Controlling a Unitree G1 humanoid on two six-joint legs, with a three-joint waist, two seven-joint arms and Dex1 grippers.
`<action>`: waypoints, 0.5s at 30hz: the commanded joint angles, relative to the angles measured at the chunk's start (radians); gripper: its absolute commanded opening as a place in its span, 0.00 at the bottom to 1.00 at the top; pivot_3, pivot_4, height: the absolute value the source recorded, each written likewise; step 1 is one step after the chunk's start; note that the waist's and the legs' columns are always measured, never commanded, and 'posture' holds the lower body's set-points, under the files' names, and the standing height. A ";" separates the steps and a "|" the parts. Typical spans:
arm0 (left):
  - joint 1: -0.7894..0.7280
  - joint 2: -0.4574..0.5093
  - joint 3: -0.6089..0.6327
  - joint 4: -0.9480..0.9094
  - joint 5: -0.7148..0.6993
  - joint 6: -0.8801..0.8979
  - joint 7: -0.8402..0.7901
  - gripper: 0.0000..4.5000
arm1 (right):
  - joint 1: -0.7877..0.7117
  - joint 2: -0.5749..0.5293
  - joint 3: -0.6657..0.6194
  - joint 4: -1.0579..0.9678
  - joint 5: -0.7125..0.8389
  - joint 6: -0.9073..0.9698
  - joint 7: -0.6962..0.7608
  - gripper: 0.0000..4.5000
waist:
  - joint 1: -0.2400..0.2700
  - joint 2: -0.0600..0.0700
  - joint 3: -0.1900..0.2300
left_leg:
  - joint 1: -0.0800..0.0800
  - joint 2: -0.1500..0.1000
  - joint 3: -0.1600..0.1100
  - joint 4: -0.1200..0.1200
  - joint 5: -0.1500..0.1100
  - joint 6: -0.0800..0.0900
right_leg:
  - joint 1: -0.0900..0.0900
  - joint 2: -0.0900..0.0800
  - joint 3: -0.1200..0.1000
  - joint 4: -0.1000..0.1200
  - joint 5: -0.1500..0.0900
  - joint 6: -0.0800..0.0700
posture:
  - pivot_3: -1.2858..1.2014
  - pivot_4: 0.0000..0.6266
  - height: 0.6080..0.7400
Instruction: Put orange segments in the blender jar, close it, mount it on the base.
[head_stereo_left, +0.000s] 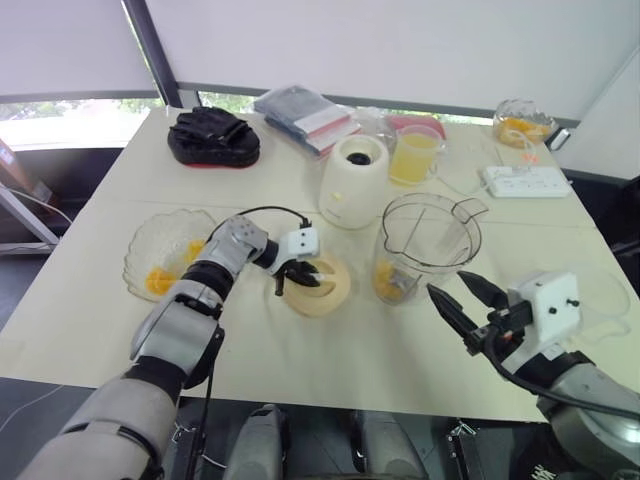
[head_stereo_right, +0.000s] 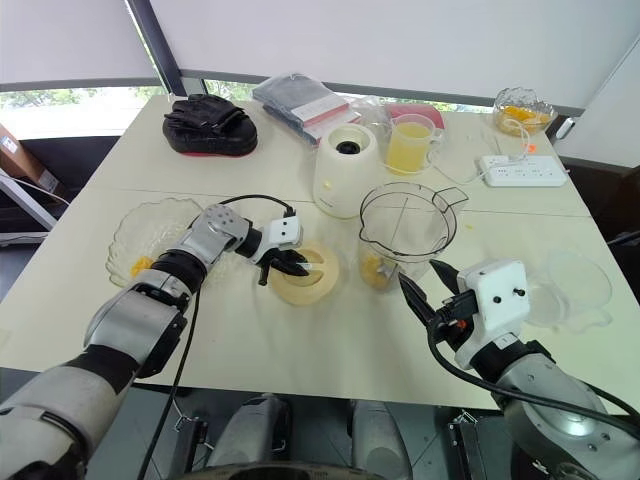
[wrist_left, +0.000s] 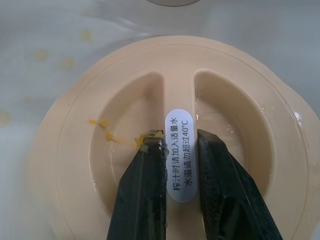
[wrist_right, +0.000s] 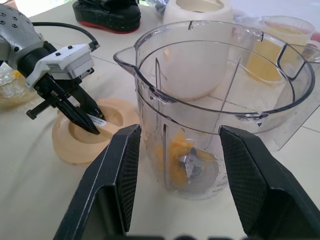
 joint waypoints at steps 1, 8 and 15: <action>-0.023 0.019 0.042 -0.057 -0.043 0.008 -0.032 0.06 | 0.007 0.007 -0.047 -0.022 -0.004 -0.017 0.009 0.58 | 0.001 0.000 0.000 | 0.000 0.000 0.000 0.000 0.000 0.000 | 0.000 0.000 0.000 0.000 0.000 0.000 | 0.52 0.24 1.00; -0.104 0.103 0.105 -0.182 -0.132 0.094 -0.173 0.06 | 0.118 0.063 -0.137 0.025 -0.064 -0.060 0.081 0.58 | 0.001 -0.001 0.000 | -0.001 0.000 -0.001 0.000 0.000 0.000 | 0.000 0.000 -0.001 0.000 0.000 0.000 | 0.52 0.24 1.00; -0.242 0.143 0.133 -0.223 -0.189 0.163 -0.286 0.06 | 0.056 0.093 -0.158 0.251 -0.165 -0.145 0.231 0.58 | 0.000 0.000 0.000 | -0.001 0.000 0.000 0.005 0.000 0.000 | 0.002 0.000 -0.001 0.000 -0.002 -0.003 | 0.52 0.24 1.00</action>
